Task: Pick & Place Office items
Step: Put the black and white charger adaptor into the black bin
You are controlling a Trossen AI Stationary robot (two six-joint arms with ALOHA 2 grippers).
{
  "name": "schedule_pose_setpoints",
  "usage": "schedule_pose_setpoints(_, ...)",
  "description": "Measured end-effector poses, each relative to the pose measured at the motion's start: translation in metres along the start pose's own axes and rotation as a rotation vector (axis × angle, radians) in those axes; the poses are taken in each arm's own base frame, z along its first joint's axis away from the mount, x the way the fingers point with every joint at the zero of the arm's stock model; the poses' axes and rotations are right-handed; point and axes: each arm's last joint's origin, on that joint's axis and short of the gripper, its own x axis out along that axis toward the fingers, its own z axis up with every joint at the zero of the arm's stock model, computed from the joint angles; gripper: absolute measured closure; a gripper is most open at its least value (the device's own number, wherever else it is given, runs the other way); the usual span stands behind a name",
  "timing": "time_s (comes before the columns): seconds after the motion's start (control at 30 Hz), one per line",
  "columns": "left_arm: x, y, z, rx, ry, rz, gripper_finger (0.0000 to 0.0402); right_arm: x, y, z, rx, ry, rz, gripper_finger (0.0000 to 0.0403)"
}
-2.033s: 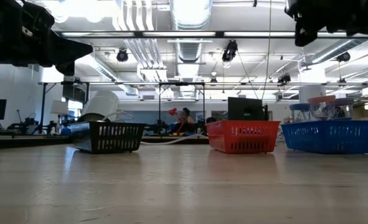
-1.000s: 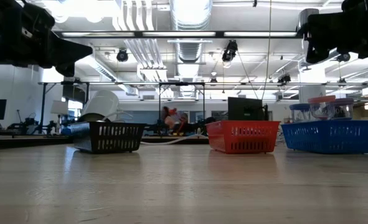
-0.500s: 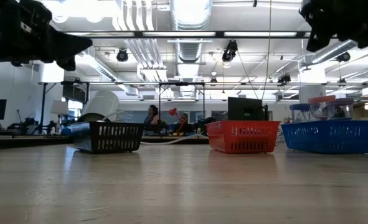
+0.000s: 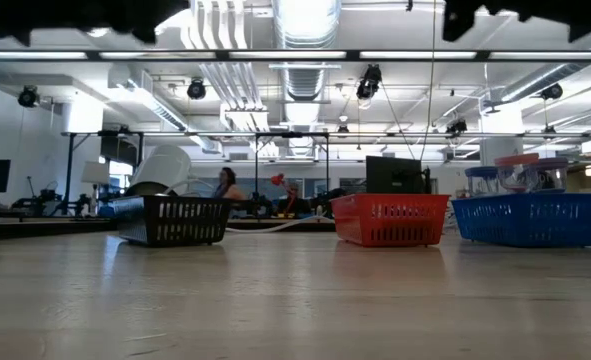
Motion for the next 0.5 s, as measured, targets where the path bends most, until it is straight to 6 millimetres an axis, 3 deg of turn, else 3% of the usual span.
schedule_pose_setpoints(0.23, 0.06, 0.006, 0.047, 0.23, 0.064, -0.052, 0.0377, 0.04, -0.006, 0.015, 0.061, 0.043, 0.034, 0.0273)
schedule_pose_setpoints(0.5, 0.126, -0.002, 0.084, 0.486, 0.182, -0.076, 0.0298, 0.057, -0.013, 0.014, 0.138, 0.064, 0.077, 0.0273)
